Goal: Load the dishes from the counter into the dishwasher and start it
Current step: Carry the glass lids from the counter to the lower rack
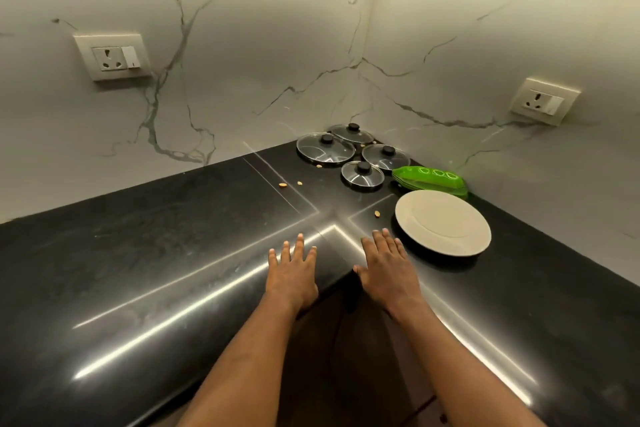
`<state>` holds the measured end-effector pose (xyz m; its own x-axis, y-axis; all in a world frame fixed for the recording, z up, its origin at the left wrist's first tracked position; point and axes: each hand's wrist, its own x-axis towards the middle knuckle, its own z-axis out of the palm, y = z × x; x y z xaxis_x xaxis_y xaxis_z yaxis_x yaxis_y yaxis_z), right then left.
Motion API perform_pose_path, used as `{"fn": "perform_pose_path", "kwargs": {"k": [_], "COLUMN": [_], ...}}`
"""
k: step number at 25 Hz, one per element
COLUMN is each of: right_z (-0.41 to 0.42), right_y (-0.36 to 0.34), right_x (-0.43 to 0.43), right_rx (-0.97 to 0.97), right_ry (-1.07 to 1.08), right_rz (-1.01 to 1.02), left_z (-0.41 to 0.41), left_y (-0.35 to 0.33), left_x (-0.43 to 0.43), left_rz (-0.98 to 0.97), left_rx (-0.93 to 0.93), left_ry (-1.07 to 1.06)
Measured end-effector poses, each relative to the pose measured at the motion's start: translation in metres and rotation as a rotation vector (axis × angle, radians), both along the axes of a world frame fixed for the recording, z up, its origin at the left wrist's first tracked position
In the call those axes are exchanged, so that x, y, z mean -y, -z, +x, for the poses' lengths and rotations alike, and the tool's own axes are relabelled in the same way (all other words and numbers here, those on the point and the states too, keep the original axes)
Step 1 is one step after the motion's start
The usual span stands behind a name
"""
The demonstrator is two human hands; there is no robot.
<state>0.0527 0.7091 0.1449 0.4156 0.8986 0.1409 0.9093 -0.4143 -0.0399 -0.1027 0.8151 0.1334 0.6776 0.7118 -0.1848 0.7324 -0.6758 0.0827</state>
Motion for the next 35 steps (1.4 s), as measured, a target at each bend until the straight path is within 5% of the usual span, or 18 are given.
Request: {"fn": "perform_pose_path", "kwargs": {"k": [20, 35], "right_z": [0.217, 0.350], "right_y": [0.008, 0.035], "right_x": [-0.267, -0.431], "right_rx": [0.124, 0.418], "right_ry": [-0.114, -0.536], "right_rz": [-0.046, -0.258], "left_z": [0.195, 0.287], "left_y": [0.033, 0.035], "left_x": [-0.235, -0.296], "left_rz": [-0.210, -0.420], "left_rx": [-0.066, -0.447], "left_ry": [-0.068, -0.027]}}
